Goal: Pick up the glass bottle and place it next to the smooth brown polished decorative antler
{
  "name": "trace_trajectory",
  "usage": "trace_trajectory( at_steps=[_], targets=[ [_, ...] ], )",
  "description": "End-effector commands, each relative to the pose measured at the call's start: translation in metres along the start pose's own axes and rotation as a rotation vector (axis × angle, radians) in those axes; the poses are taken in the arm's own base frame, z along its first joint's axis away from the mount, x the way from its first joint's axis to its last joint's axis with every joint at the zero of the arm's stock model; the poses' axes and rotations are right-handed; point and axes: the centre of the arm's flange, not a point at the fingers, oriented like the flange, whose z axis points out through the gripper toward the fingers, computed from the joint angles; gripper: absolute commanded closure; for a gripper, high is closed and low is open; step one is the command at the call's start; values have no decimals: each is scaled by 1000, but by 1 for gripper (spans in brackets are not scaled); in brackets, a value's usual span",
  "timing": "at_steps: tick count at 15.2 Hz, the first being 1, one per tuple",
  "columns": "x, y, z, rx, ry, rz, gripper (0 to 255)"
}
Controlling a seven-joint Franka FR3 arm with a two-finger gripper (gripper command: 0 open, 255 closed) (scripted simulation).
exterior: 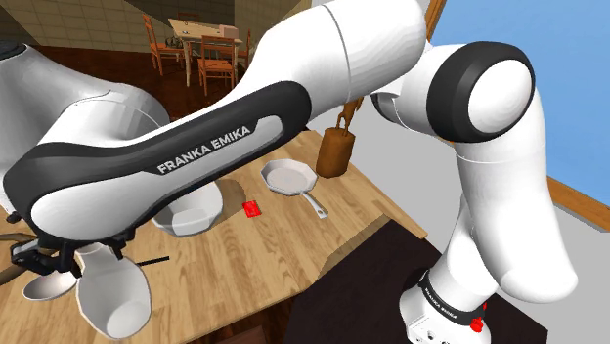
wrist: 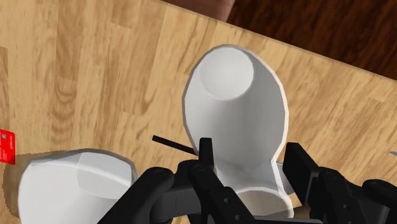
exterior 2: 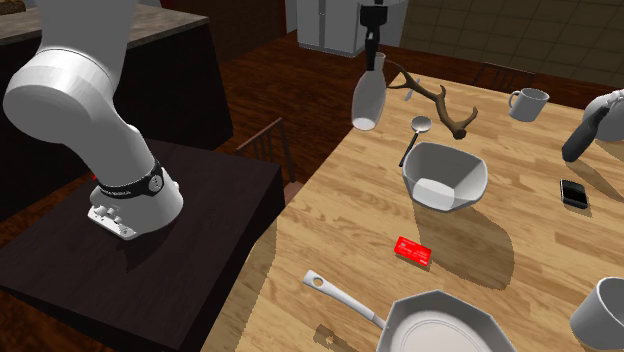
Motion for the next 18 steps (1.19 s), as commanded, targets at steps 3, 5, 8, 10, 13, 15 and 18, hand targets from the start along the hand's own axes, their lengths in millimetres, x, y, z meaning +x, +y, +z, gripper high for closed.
trace_trajectory(
  at_steps=[3, 5, 8, 10, 13, 15, 18],
  targets=[
    [-1, -1, 21, 1, 1, 0, 255],
    [-2, -1, 31, 1, 1, 0, 255],
    [-4, -1, 47, 1, 1, 0, 255],
    [-5, -1, 52, 1, 1, 0, 255],
    [-5, -1, 52, 1, 1, 0, 255],
    [-5, -1, 52, 1, 1, 0, 255],
    [-5, -1, 52, 1, 1, 0, 0]
  ],
)
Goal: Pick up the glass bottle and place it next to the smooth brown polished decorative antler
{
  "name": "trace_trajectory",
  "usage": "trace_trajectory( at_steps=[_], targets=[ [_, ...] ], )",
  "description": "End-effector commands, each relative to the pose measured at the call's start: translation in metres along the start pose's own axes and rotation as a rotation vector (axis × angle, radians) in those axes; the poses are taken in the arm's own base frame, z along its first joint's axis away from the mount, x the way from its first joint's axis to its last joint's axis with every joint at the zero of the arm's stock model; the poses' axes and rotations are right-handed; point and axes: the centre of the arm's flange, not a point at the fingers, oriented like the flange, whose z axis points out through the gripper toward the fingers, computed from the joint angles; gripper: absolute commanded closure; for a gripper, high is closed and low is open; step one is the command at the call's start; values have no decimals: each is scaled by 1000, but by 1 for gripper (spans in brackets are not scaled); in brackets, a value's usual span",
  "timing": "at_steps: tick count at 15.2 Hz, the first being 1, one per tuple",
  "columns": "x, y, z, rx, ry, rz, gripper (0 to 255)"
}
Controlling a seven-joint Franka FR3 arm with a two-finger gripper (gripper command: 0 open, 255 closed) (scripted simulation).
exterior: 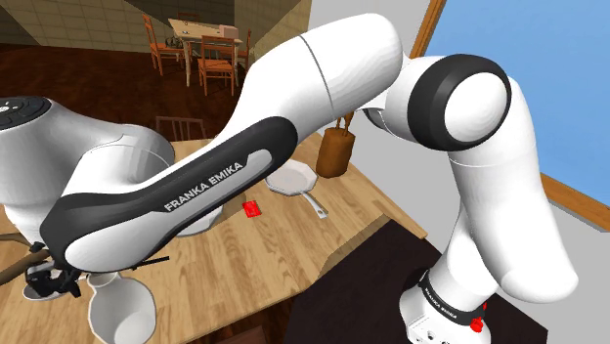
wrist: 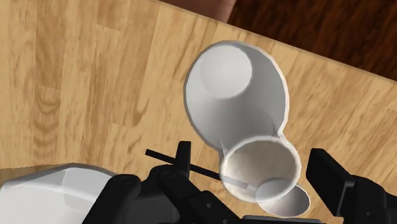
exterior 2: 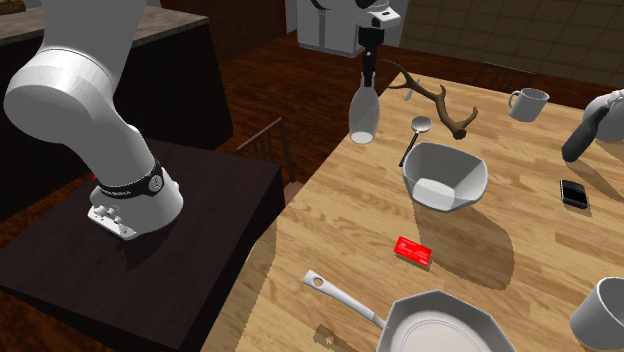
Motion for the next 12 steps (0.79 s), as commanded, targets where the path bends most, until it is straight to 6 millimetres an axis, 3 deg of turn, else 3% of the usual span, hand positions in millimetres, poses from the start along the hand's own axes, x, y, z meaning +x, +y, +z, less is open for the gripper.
trace_trajectory(
  at_steps=[1, 4, 8, 12],
  targets=[
    [0, 0, 0, 0, 0, 0, 0],
    [0, 0, 0, 0, 0, 0, 0],
    [0, 0, -50, 0, 0, 0, 0],
    [0, 0, -50, 0, 0, 0, 0]
  ],
)
